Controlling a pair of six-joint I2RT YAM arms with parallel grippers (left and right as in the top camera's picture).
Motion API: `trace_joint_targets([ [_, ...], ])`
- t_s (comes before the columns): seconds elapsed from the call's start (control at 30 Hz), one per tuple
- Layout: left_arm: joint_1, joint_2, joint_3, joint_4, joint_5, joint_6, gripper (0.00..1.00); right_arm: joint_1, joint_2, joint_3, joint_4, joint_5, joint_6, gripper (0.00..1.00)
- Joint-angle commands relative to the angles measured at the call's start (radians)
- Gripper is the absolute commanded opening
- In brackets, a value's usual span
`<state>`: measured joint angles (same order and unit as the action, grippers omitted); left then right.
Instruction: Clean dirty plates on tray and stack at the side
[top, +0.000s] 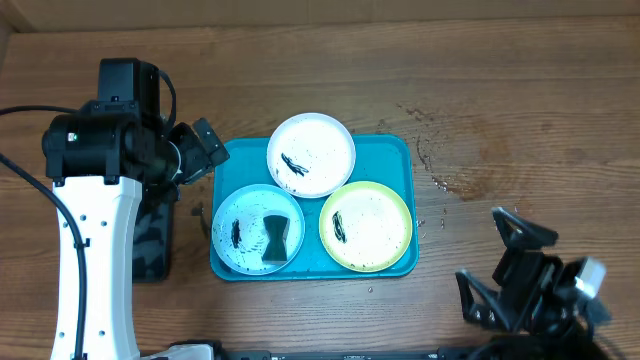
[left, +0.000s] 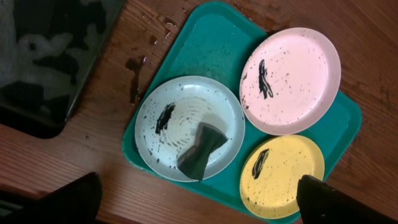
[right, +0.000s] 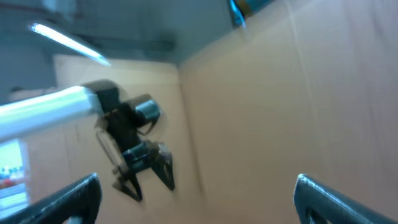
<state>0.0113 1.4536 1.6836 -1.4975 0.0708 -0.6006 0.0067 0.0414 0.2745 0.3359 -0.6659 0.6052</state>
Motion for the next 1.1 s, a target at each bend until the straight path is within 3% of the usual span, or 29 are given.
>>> trace_joint_targets([
  [0.0, 0.002, 0.002, -0.002, -0.002, 0.0, -0.005, 1.0, -0.028, 0.15, 0.375, -0.446, -0.062, -0.249, 1.0],
  [0.03, 0.002, 0.002, -0.002, -0.002, 0.0, -0.005, 1.0, -0.031, 0.203, 0.47, -0.596, -0.061, -0.317, 1.0],
  [0.07, 0.002, 0.002, -0.002, -0.006, 0.0, -0.005, 1.0, -0.033, 0.344, 0.692, -0.929, -0.061, -0.451, 1.0],
  [0.13, 0.002, 0.002, -0.002, -0.017, 0.0, -0.005, 1.0, -0.033, 0.522, 0.919, -1.227, -0.063, -0.507, 1.0],
  [0.33, 0.002, 0.002, -0.002, -0.021, 0.001, -0.005, 1.0, -0.032, 0.694, 1.015, -1.279, -0.344, -0.282, 1.0],
  [0.47, 0.002, 0.002, -0.002, -0.04, 0.0, -0.005, 1.0, -0.032, 0.768, 1.015, -1.258, -0.365, -0.241, 1.0],
  [0.6, 0.002, 0.002, -0.002, -0.051, 0.0, -0.005, 1.0, -0.024, 0.795, 1.015, -1.36, -0.212, -0.233, 0.95],
  [0.8, 0.002, 0.002, -0.002, -0.046, 0.008, -0.006, 1.0, 0.071, 0.845, 1.007, -1.564, 0.309, -0.163, 0.94],
  [0.9, 0.002, 0.002, -0.002, -0.047, 0.008, -0.005, 1.0, 0.136, 0.927, 0.995, -1.571, 0.309, -0.116, 0.95],
  [0.93, 0.002, 0.002, -0.002, -0.048, 0.008, -0.005, 1.0, 0.154, 0.959, 0.995, -1.572, 0.31, -0.067, 1.0],
  [1.07, 0.002, 0.006, -0.002, -0.046, 0.007, -0.003, 1.0, 0.241, 1.063, 0.995, -1.554, 0.306, -0.035, 0.97],
])
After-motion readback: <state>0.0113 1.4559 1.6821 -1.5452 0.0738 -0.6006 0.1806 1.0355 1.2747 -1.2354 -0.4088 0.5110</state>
